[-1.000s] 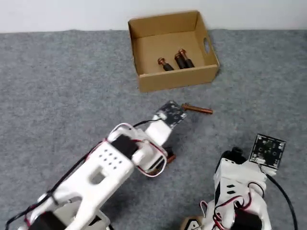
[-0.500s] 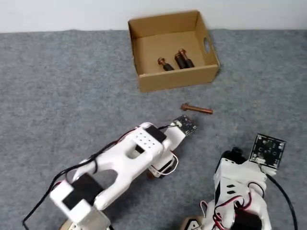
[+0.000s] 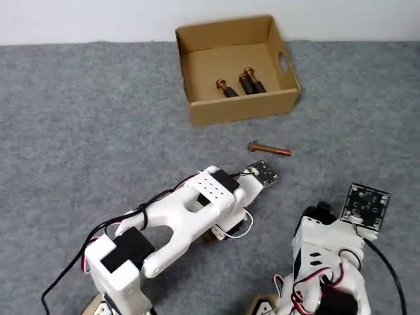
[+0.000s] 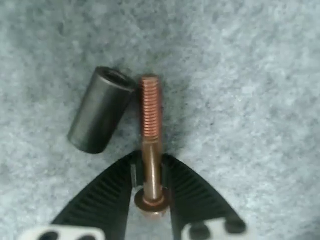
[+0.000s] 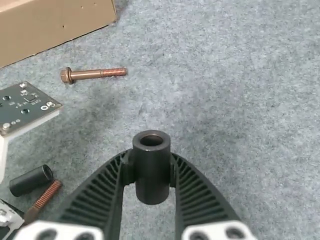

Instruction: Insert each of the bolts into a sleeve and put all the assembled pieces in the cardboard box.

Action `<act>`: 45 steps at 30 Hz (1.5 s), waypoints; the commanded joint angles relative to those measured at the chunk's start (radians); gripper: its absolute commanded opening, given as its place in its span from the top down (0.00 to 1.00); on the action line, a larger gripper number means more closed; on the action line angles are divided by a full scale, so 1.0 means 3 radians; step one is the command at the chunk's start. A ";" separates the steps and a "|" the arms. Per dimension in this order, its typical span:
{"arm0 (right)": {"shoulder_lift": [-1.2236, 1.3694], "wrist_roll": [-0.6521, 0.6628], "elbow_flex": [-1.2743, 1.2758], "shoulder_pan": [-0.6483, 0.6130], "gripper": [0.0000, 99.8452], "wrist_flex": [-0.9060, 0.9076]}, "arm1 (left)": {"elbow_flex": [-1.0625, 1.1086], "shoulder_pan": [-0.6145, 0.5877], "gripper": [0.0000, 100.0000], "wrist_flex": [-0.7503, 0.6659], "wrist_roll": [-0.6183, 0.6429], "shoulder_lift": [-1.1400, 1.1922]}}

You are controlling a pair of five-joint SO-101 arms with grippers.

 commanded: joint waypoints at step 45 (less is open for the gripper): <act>0.0028 0.0020 -0.0005 0.0023 0.99 -0.0084 | -0.0248 -0.1596 0.82 -0.0164 0.4664 -0.0813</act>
